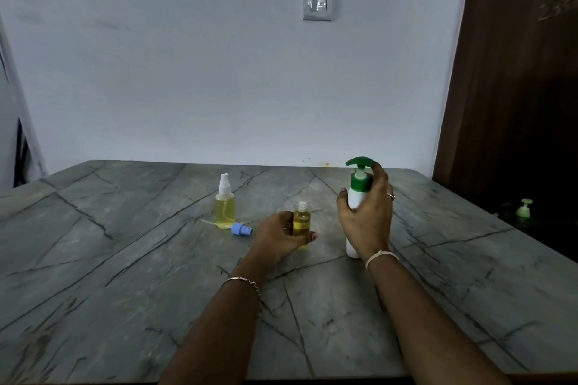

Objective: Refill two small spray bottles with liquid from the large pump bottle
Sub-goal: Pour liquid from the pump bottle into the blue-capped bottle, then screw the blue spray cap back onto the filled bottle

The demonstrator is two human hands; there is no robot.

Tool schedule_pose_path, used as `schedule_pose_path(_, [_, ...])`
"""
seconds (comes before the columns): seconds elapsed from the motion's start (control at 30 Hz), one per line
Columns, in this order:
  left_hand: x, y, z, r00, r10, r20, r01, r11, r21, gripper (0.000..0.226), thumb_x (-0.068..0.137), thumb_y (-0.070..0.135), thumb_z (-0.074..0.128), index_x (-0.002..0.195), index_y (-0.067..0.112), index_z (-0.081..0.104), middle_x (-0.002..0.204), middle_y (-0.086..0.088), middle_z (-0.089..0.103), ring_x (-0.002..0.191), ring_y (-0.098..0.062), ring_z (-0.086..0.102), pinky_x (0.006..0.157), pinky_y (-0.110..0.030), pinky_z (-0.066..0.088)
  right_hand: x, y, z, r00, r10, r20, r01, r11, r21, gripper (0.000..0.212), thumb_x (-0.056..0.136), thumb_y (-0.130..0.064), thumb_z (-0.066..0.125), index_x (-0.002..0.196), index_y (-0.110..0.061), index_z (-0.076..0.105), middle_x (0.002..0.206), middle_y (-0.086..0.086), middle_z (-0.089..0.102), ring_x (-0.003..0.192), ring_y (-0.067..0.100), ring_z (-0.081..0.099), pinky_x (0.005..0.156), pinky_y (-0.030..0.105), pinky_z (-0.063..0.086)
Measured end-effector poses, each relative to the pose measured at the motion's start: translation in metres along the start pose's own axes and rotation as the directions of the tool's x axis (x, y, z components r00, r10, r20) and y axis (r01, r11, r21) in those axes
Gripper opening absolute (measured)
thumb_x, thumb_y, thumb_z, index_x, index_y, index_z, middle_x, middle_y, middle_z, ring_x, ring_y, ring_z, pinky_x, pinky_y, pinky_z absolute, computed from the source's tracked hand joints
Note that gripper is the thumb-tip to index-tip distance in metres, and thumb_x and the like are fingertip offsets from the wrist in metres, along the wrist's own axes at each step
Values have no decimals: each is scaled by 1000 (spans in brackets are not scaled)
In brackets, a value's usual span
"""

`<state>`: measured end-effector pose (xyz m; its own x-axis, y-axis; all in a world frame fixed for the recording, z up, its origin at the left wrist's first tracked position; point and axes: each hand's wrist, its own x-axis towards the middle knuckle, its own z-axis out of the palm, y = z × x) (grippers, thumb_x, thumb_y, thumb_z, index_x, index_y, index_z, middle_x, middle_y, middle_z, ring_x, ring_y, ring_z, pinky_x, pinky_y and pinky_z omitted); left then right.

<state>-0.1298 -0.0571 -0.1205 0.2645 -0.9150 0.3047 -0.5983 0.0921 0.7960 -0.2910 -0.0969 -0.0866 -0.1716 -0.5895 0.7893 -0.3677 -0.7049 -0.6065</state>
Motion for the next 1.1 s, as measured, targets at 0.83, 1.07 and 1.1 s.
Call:
schedule_pose_path(0.83, [-3, 3, -3, 1000, 18, -13, -17, 997, 81, 40, 71, 44, 77, 100, 19, 64, 88, 5, 68, 79, -6, 61, 68, -15, 43, 2, 12, 1, 985, 155, 73, -166, 968, 189, 74, 73, -15, 78, 133, -29, 37, 113, 2, 61, 98, 16, 60, 79, 26, 48])
schedule_pose_path(1.07, [-3, 7, -7, 999, 6, 31, -9, 995, 99, 38, 71, 41, 79, 98, 19, 64, 95, -2, 71, 88, -14, 65, 83, -29, 52, 3, 9, -5, 983, 145, 115, -154, 985, 72, 95, 68, -24, 82, 143, -25, 24, 132, 2, 48, 123, 20, 41, 100, 39, 42])
schedule_pose_path(1.1, [-3, 8, -8, 999, 3, 38, -6, 995, 95, 37, 70, 40, 79, 97, 18, 65, 95, -3, 71, 88, -14, 65, 84, -30, 52, 2, 7, -6, 983, 145, 113, -152, 987, 51, 99, 67, -25, 83, 145, -22, 22, 137, 3, 45, 127, 21, 37, 103, 42, 40])
